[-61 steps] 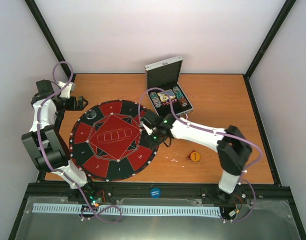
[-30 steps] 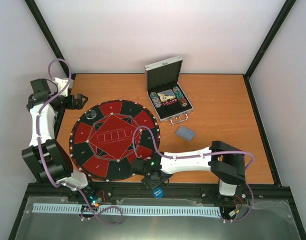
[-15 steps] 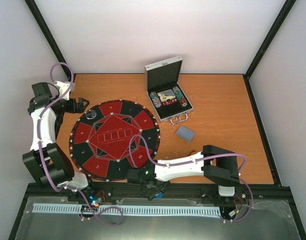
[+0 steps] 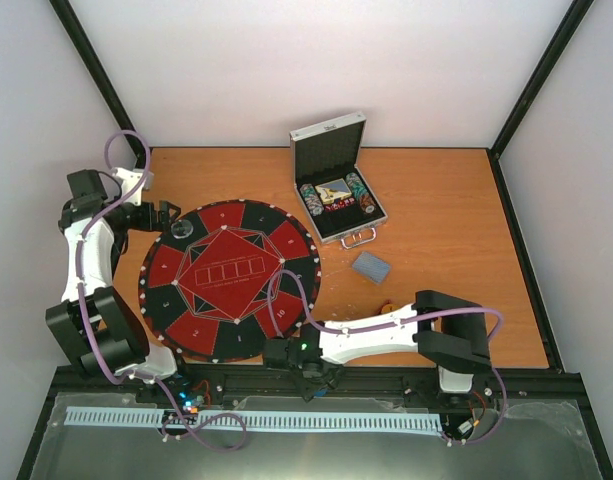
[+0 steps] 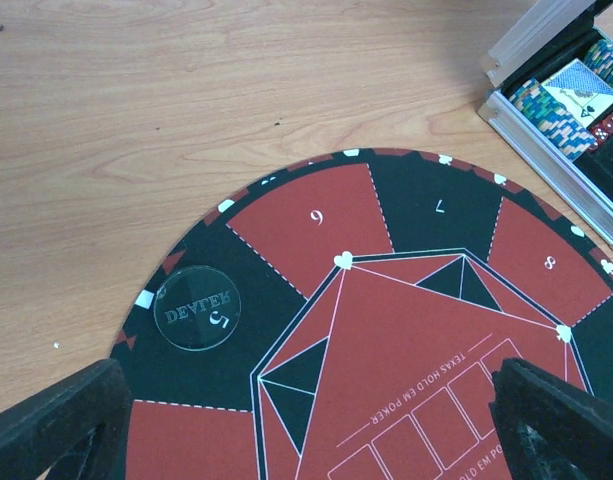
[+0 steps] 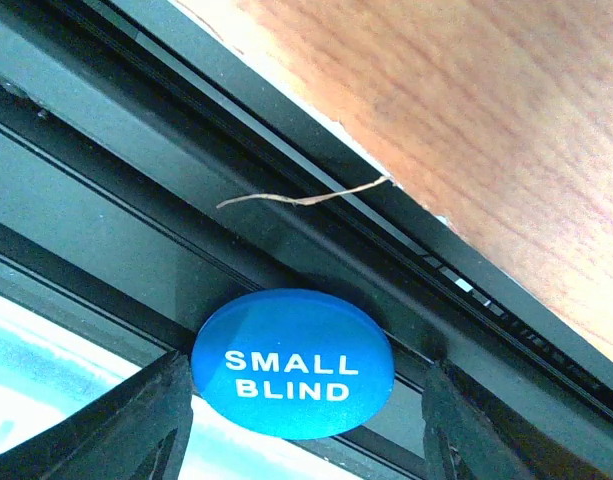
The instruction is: Distribute texas hold em gaming equipment
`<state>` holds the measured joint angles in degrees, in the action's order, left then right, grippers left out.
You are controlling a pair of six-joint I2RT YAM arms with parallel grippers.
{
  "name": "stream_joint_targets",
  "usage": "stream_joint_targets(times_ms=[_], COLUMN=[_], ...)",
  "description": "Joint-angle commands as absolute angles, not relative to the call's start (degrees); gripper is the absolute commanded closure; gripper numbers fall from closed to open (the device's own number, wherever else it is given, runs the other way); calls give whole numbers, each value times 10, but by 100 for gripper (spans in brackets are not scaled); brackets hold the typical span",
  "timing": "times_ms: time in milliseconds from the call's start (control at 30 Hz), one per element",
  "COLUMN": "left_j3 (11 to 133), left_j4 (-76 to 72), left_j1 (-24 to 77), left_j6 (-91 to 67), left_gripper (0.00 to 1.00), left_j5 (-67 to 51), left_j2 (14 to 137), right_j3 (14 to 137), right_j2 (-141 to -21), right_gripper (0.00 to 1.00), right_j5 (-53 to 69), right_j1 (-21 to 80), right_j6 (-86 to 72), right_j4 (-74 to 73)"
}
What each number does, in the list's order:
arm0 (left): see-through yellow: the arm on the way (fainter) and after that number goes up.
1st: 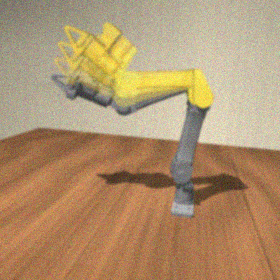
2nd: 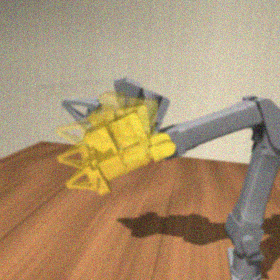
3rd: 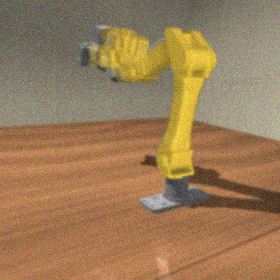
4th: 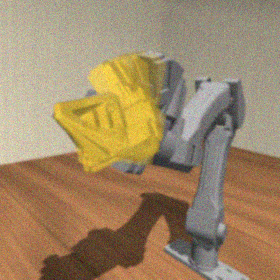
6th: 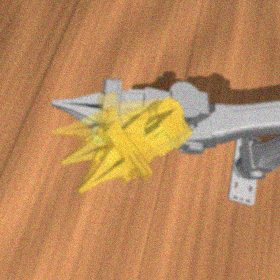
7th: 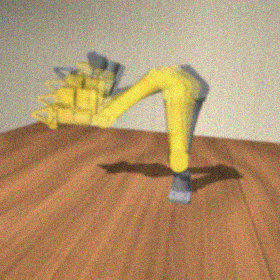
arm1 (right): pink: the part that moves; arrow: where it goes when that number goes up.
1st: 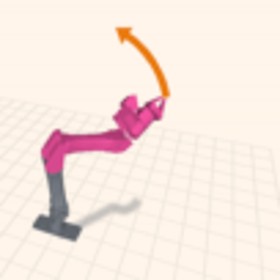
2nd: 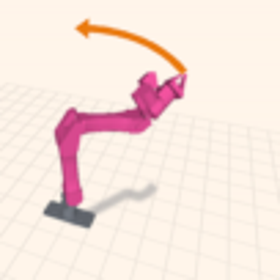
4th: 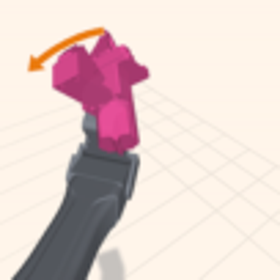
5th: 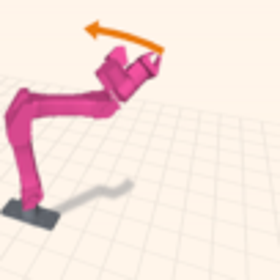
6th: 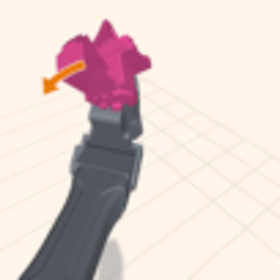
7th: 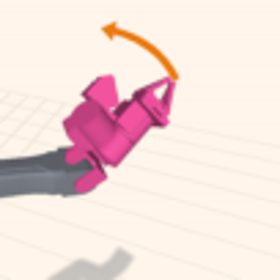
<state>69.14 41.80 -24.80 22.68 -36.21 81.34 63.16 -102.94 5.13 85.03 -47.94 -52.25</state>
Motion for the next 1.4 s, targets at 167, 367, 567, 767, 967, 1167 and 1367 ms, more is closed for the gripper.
stream_joint_targets(times_ms=[167, 367, 567, 767, 967, 1167, 1367], left_j3=[696, 695, 696, 699, 696, 694, 688], left_j4=[402, 403, 402, 402, 404, 407, 405], left_j1=[-249, -249, -249, -249, -249, -249, -249], left_j6=[245, 246, 246, 246, 249, 254, 253], left_gripper=[0, 0, 0, 0, 0, 0, 0], left_j5=[-359, -355, -352, -352, -353, -352, -351], left_j2=[809, 810, 814, 816, 813, 812, 812], right_j3=[588, 614, 658, 680, 692, 673, 646], right_j2=[-1017, -1029, -1056, -1062, -1057, -1061, -1061], right_gripper=[46, 56, 57, 50, 38, 35, 40], right_j5=[102, 86, 53, 34, 60, 62, 53], right_j1=[832, 830, 836, 839, 848, 853, 852], right_j6=[-483, -479, -476, -459, -417, -417, -436], right_j4=[-466, -505, -563, -578, -559, -540, -547])
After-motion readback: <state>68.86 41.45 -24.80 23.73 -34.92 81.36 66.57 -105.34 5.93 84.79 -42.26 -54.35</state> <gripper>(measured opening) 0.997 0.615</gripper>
